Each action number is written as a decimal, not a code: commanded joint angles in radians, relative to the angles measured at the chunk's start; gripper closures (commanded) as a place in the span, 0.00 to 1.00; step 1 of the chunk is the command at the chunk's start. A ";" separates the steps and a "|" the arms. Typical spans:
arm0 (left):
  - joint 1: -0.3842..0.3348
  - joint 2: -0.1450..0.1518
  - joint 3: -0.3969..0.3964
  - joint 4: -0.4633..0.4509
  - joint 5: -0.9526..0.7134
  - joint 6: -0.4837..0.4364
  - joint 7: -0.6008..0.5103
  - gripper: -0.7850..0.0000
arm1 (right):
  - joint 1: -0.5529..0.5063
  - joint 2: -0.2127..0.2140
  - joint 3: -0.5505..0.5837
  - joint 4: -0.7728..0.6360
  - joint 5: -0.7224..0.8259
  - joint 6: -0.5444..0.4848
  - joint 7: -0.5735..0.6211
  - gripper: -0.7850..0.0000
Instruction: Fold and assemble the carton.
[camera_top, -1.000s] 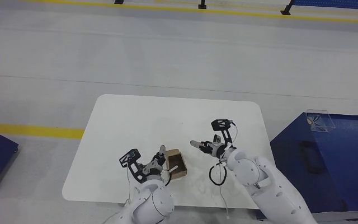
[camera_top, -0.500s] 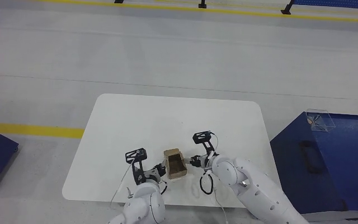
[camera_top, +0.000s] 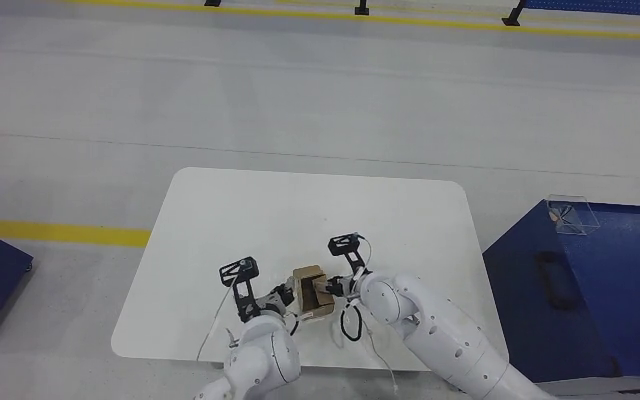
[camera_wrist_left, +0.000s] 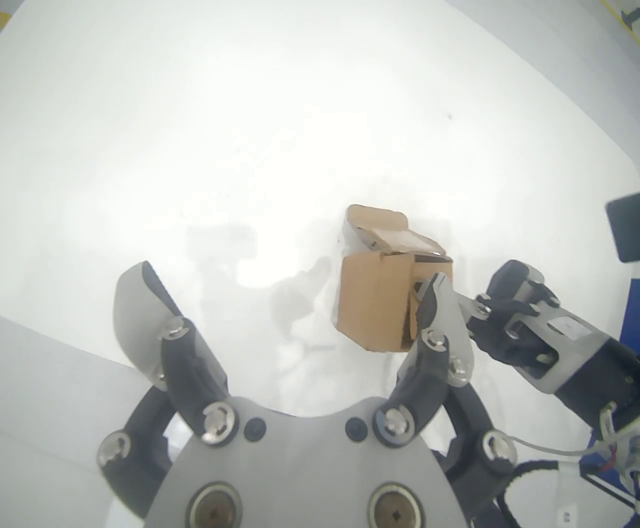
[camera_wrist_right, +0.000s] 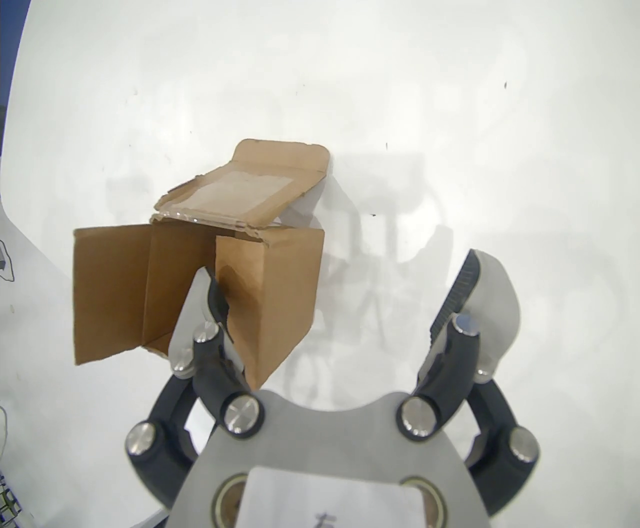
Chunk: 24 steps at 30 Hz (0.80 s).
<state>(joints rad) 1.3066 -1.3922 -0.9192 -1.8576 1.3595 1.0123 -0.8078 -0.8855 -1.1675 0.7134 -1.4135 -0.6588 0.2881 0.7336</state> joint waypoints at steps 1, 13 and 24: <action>0.003 -0.014 0.002 0.032 0.022 0.000 0.000 0.00 | -0.009 0.000 0.020 -0.009 0.007 0.005 -0.029 0.00; -0.045 -0.096 0.088 0.193 0.091 -0.021 -0.021 0.00 | -0.095 0.025 0.152 -0.023 -0.008 0.034 -0.042 0.00; -0.002 -0.145 0.016 0.110 0.103 0.000 0.000 0.00 | -0.115 0.014 0.155 0.012 0.057 -0.009 -0.041 0.00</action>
<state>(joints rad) 1.2853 -1.5356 -0.8756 -1.7038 1.4679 1.0048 -0.8153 -0.9973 -1.1519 0.8702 -1.4088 -0.6026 0.2880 0.6950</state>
